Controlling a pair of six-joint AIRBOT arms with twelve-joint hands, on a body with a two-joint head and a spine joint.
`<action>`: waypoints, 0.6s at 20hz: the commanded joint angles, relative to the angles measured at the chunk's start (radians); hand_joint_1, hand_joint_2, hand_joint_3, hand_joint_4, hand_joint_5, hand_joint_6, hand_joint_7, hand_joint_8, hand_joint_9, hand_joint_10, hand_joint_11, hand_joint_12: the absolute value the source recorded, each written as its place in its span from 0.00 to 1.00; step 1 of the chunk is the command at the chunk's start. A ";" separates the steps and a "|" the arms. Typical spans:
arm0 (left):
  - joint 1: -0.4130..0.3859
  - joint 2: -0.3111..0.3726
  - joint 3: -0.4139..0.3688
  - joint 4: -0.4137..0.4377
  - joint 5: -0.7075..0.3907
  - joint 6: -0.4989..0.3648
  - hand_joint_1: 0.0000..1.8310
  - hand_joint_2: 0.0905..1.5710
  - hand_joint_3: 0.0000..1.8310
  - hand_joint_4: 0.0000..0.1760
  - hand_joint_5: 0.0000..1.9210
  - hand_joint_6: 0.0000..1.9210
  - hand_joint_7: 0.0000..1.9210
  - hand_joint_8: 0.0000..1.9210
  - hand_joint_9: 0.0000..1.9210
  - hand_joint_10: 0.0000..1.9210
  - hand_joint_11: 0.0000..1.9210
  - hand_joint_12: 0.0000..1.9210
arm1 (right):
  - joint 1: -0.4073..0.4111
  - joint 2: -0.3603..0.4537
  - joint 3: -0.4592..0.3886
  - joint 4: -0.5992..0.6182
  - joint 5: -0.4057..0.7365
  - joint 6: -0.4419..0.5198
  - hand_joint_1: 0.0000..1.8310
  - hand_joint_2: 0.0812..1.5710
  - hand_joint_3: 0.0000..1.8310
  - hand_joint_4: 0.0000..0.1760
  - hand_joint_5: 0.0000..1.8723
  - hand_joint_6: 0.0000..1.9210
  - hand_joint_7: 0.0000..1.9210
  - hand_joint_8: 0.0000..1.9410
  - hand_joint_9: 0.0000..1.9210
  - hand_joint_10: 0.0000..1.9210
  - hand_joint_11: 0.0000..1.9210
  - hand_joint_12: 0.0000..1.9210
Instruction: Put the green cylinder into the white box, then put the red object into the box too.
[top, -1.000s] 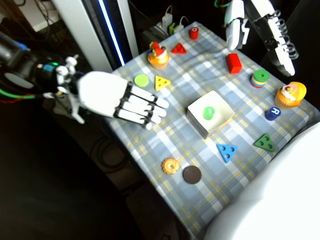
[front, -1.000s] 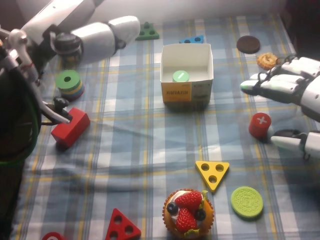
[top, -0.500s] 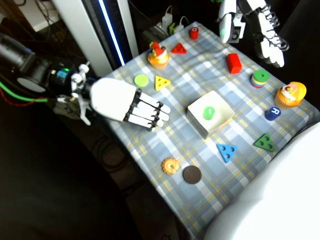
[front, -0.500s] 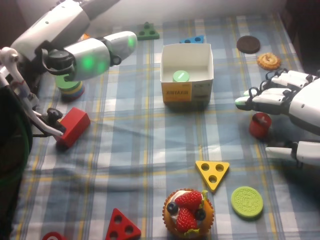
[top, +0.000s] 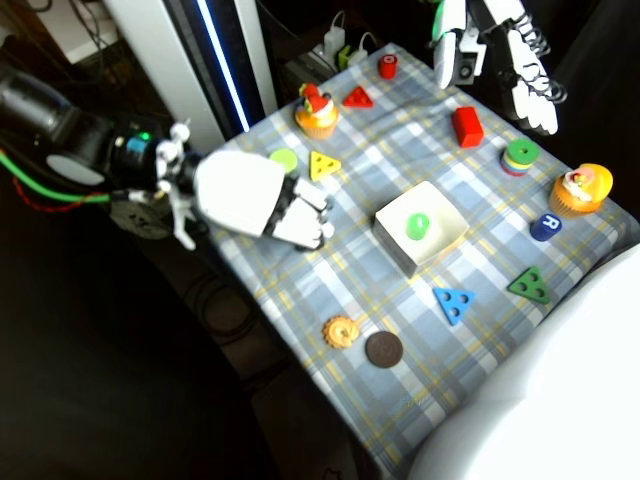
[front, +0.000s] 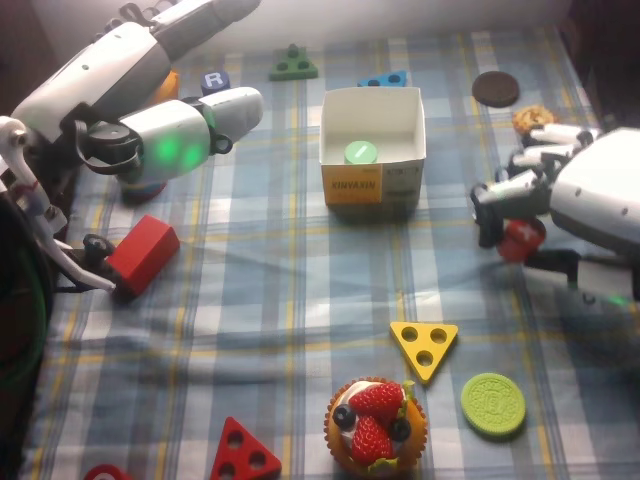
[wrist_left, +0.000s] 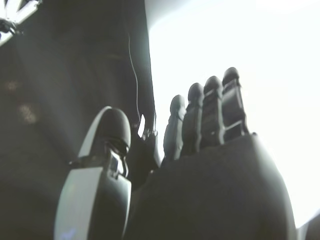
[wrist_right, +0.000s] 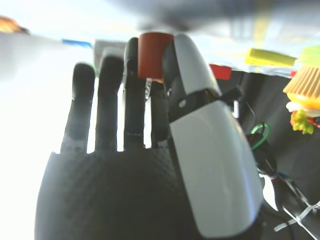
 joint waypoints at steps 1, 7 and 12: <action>-0.003 0.012 -0.007 0.016 -0.139 -0.005 0.28 0.89 0.00 0.18 0.08 0.00 0.06 0.00 0.02 0.00 0.00 0.00 | 0.024 0.006 -0.001 -0.008 0.153 0.004 0.63 0.79 0.00 0.00 0.37 0.67 0.40 0.78 0.22 0.88 0.11 1.00; 0.057 0.025 -0.037 -0.015 -0.193 -0.005 0.27 0.88 0.00 0.39 0.10 0.00 0.07 0.00 0.02 0.00 0.00 0.11 | 0.183 -0.022 0.049 -0.071 0.136 0.005 0.64 0.79 0.00 0.00 0.36 0.68 0.41 0.77 0.28 0.88 0.16 1.00; 0.075 0.024 -0.039 -0.031 -0.198 -0.005 0.20 0.90 0.01 0.50 0.06 0.00 0.02 0.00 0.00 0.00 0.00 0.00 | 0.327 -0.144 0.174 -0.103 -0.009 0.005 0.71 0.80 0.00 0.00 0.37 0.70 0.39 0.73 0.29 0.89 0.08 1.00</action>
